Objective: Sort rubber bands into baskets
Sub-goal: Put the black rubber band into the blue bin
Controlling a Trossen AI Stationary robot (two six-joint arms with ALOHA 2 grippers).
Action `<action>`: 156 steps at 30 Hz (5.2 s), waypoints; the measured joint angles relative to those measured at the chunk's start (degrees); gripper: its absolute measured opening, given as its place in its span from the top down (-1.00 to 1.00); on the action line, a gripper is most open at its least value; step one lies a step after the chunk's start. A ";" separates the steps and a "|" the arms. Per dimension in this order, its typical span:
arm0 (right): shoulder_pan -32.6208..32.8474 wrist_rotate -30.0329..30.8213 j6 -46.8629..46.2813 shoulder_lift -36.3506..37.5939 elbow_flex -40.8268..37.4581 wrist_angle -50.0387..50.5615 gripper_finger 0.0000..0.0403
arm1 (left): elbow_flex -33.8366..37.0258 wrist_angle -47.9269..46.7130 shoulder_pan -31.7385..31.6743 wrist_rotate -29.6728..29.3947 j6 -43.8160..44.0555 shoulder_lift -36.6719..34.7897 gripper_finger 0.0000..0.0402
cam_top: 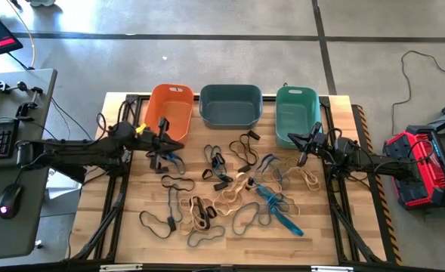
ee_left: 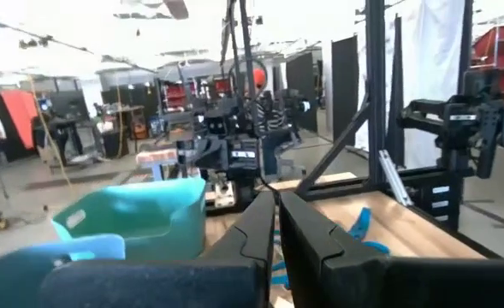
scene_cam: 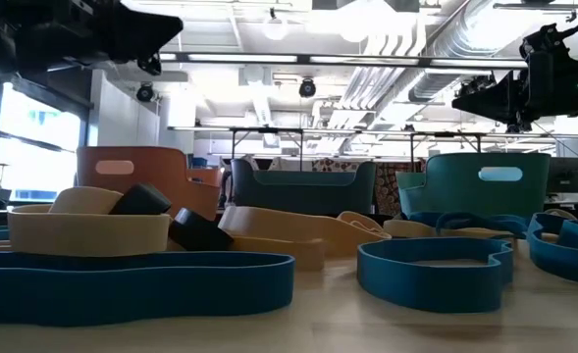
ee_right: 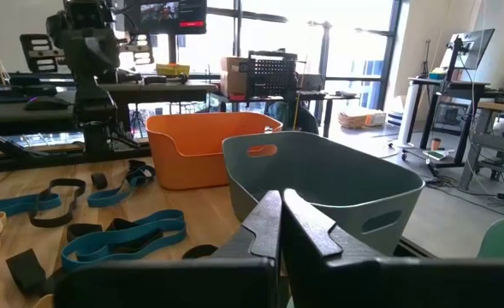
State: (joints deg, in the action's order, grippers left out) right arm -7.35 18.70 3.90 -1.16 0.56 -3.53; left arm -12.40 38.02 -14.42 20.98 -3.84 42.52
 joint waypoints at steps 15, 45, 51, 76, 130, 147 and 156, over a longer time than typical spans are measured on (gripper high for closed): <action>0.00 0.00 -0.01 0.00 0.02 -0.01 1.00 | -10.49 -11.80 4.99 -1.88 -1.05 12.22 0.79; 0.01 0.00 0.00 0.01 0.01 0.00 1.00 | -29.75 -67.28 23.61 -17.26 9.21 34.27 0.80; 0.02 0.00 -0.01 0.00 0.00 0.00 1.00 | -29.77 -66.42 24.42 -17.23 8.12 39.97 0.55; 0.00 0.00 0.00 0.01 0.02 0.00 1.00 | -37.27 -66.32 24.27 -15.43 11.22 46.96 0.97; 0.01 0.00 0.00 0.00 0.02 0.00 1.00 | -43.99 -76.60 24.01 -15.51 2.60 49.03 0.98; 0.01 0.00 -0.02 0.00 0.02 -0.01 1.00 | -67.59 -79.24 6.78 -21.97 -0.99 48.43 1.00; 0.02 0.00 -0.02 0.02 0.00 -0.05 1.00 | -80.16 -80.48 -1.49 -21.93 -9.28 55.67 1.00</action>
State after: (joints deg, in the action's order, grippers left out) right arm -7.34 18.70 3.88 -1.15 0.56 -3.58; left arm -92.57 -42.46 -15.91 -0.95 -13.12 98.19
